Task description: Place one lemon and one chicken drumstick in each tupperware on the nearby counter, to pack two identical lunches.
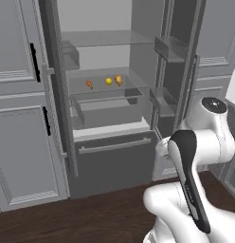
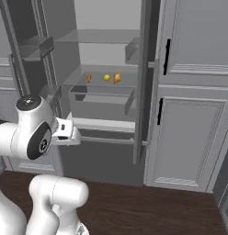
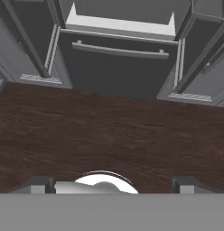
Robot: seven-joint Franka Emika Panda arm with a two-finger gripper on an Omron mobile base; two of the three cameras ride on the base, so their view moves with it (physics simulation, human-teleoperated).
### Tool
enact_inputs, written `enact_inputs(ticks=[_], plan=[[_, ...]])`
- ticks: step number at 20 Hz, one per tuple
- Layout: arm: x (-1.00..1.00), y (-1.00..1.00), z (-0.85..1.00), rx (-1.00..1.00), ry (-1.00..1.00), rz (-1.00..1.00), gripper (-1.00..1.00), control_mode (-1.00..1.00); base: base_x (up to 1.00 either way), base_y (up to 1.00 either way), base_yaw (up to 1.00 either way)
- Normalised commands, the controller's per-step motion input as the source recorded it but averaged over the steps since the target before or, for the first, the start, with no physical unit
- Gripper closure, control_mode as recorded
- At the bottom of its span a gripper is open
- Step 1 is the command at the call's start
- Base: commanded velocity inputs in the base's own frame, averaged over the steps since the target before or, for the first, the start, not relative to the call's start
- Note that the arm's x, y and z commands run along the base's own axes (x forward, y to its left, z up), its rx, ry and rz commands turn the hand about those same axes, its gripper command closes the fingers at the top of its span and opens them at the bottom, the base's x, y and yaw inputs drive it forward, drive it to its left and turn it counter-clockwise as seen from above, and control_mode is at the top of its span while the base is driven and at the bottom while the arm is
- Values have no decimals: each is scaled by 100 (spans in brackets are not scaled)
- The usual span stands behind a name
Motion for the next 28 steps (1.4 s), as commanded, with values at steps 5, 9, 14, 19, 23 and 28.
enact_inputs(ticks=[5, 9, 14, 19, 23, 28], plan=[[0, 0, 0, 0, 0, 0, -100, 100, 66, 32, 0], [0, 0, 0, 0, 0, 0, -100, 100, 86, 0, -1], [0, 0, 0, 0, 0, 0, -100, 100, 71, 9, -3], [0, 0, 0, 0, 0, 0, -100, 100, 69, 0, -11], [0, 0, 0, 0, 0, 0, -100, 100, 70, 0, -12], [0, 0, 0, 0, 0, 0, -100, 100, 49, 13, -4]])
